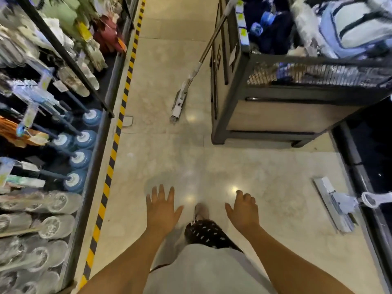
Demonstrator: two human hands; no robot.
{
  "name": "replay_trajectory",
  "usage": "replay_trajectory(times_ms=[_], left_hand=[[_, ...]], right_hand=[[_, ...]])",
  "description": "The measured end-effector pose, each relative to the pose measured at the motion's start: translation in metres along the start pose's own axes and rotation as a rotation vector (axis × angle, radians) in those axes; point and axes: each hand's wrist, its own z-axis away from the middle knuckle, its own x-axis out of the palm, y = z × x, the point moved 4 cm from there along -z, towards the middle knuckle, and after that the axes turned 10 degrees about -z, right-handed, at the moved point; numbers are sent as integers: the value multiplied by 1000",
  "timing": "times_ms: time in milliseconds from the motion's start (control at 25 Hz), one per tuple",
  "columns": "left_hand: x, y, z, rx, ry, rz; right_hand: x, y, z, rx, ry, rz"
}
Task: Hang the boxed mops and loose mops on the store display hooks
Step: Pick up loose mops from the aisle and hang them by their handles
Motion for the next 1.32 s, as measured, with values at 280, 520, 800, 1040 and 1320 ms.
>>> replay_trajectory(times_ms=[280, 520, 800, 1040, 1320], left_hand=[[-102, 11, -111, -19, 153, 161], [-106, -71, -190, -90, 72, 86], [-193, -160, -346, -39, 118, 95], [-229, -211, -436, -36, 32, 71], [-285, -158, -524, 114, 47, 225]], right_hand=[[-61, -54, -122, 25, -56, 10], [-65, -130, -203, 13, -86, 20], [-107, -235, -299, 174, -17, -89], [-125, -348, -357, 197, -9, -426], [-213, -345, -437, 282, 282, -714]])
